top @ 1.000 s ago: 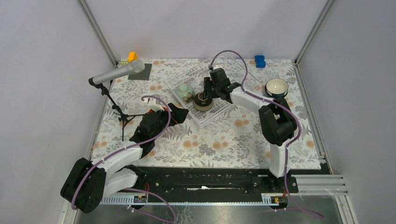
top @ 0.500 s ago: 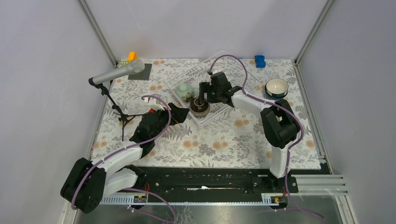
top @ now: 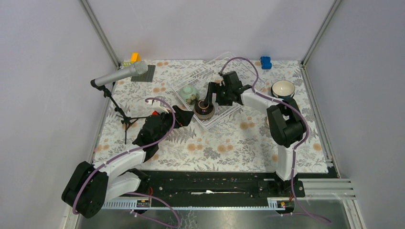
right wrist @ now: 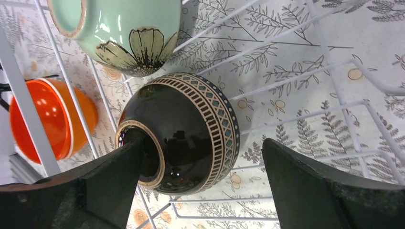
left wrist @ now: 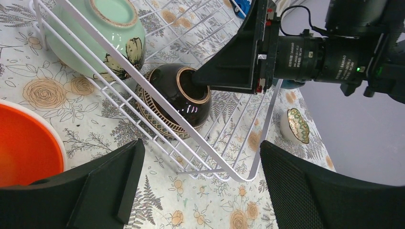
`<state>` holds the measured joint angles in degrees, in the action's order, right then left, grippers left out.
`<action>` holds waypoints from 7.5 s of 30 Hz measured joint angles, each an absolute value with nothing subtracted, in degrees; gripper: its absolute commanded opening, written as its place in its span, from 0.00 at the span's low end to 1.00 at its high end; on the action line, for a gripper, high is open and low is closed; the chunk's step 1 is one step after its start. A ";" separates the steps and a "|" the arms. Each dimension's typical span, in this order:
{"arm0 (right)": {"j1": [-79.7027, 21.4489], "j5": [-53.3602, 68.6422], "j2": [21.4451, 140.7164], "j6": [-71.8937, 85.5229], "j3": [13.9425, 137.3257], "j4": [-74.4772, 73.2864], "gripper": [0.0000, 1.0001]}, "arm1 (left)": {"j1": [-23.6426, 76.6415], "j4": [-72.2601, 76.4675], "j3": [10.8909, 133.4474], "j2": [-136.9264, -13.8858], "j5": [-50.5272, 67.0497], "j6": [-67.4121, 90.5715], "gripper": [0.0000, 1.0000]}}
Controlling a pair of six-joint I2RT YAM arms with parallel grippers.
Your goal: Unload the bowls from the dish rack
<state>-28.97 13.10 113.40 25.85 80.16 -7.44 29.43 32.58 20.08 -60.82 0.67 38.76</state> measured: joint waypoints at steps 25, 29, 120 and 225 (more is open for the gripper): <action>-26.57 29.78 123.46 30.02 87.24 -3.36 0.98 | 30.06 32.45 20.08 -60.05 0.64 37.47 0.95; -26.44 30.98 123.55 31.07 86.35 -1.80 0.90 | 30.11 31.94 20.08 -60.05 -0.10 37.36 0.95; -46.17 -26.28 114.61 3.53 90.04 -21.10 0.02 | 30.74 27.81 20.64 -60.05 -2.66 36.38 0.95; -34.44 7.38 114.72 18.26 98.45 -7.57 1.00 | 31.05 23.83 21.78 -57.54 -13.98 36.01 0.96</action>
